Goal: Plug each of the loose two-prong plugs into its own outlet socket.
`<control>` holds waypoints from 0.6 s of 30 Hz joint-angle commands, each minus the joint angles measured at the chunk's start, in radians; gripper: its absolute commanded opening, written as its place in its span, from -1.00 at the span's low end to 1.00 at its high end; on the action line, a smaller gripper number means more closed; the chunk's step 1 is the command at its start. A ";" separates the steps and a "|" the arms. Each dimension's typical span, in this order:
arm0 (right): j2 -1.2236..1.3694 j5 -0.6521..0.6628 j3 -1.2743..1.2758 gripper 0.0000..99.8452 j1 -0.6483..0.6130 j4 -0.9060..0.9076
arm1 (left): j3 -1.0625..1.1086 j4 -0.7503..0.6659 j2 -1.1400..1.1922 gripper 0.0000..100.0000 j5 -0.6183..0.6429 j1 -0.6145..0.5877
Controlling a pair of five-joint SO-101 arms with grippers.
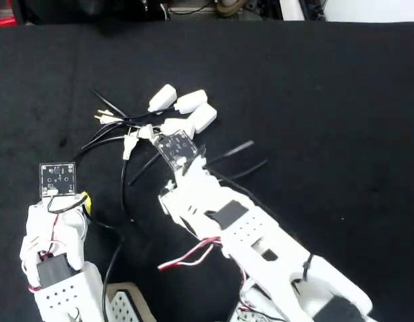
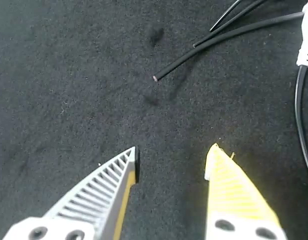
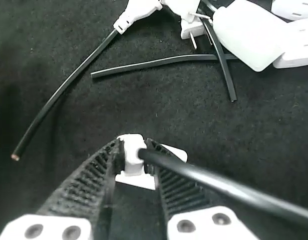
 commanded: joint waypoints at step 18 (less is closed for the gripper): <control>0.073 -0.235 -0.119 -0.98 0.015 0.172 | 0.018 0.002 -0.006 -0.54 -0.006 -0.008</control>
